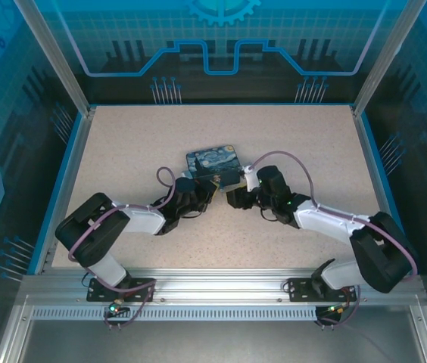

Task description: Unlock the padlock with the key

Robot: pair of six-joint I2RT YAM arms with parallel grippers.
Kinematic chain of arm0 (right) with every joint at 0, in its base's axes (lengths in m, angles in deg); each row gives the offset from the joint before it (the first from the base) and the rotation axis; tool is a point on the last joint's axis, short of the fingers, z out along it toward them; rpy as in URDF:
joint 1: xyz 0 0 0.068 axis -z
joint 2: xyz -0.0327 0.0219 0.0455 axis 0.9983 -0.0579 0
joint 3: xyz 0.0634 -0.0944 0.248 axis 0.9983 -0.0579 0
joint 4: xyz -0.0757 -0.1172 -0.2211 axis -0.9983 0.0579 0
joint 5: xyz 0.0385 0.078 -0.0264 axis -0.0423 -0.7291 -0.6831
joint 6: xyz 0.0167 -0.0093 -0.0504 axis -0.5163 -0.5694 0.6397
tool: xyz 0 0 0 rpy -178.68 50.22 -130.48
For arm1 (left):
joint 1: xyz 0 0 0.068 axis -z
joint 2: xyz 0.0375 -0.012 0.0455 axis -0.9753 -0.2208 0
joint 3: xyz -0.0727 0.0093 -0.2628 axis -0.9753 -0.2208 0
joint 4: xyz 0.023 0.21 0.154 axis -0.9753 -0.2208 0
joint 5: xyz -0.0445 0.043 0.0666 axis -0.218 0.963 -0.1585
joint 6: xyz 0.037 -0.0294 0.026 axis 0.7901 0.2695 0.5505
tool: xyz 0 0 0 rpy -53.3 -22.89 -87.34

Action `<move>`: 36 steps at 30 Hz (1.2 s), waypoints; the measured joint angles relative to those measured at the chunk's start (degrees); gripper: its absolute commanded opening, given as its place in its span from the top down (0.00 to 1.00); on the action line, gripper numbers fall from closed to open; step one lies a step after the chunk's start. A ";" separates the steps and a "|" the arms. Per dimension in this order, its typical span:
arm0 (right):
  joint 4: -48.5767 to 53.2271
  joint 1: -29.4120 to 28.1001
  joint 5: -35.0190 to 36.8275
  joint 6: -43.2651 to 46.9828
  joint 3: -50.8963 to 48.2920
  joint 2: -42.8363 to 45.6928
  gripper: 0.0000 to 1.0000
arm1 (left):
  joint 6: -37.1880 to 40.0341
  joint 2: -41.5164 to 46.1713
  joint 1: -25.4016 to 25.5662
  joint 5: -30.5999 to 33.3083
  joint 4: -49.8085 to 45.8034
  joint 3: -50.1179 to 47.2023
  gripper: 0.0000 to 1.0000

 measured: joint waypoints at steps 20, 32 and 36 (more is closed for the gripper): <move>-0.13 -9.64 16.15 28.70 1.97 -6.27 0.55 | -0.02 0.00 -0.11 -1.14 -2.56 0.85 1.00; -0.92 -9.73 16.92 31.82 6.03 -11.26 0.71 | 0.00 0.00 -0.15 -1.14 -3.37 1.18 1.00; -1.09 -9.73 17.53 31.91 7.21 -12.52 0.76 | 0.00 0.00 -0.20 -1.14 -3.82 1.18 1.00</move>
